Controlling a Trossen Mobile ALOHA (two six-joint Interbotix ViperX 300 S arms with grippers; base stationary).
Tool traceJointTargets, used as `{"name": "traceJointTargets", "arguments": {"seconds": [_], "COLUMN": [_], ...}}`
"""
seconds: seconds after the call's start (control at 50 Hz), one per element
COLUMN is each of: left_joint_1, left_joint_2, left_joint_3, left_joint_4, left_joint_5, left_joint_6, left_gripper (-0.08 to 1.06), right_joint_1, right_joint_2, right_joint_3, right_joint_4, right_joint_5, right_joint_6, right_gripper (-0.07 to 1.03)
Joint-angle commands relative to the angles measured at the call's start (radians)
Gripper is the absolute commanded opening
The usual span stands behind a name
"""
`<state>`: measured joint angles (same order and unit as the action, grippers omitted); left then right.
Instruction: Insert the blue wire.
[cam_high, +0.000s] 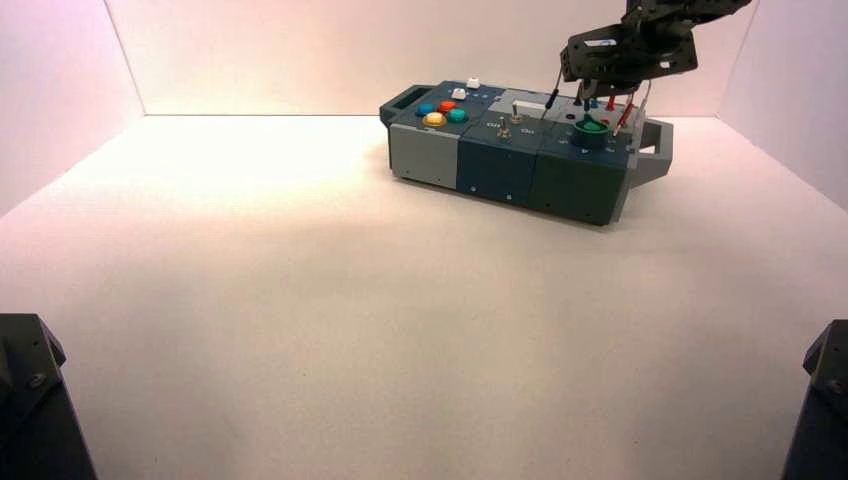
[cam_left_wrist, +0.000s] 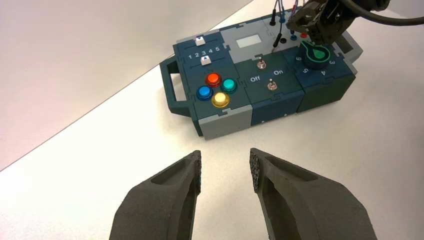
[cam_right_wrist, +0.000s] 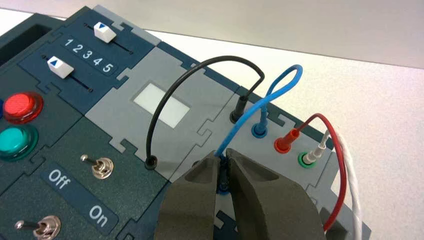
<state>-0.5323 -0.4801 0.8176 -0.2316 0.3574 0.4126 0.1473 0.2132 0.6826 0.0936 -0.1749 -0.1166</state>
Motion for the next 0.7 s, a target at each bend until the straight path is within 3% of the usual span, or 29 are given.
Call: {"name": "traceJointTargets", "arguments": {"seconds": [0.02,0.7], "left_joint_1": [-0.005,-0.005], "left_joint_2": [-0.012,-0.009], "left_joint_3": [-0.012,-0.012], "left_joint_4": [0.002,0.002], "left_joint_5": [-0.011,-0.011], "left_joint_6": [0.008,0.012], "left_gripper": [0.53,0.53], "right_joint_1": [0.008,0.006], "right_joint_2": [-0.032,-0.057], "right_joint_3": [-0.005,0.008], "right_joint_4": [0.002,-0.002], "right_joint_5": [0.011,0.02], "right_joint_6": [0.003,0.0], "right_gripper": [-0.02,-0.02]}}
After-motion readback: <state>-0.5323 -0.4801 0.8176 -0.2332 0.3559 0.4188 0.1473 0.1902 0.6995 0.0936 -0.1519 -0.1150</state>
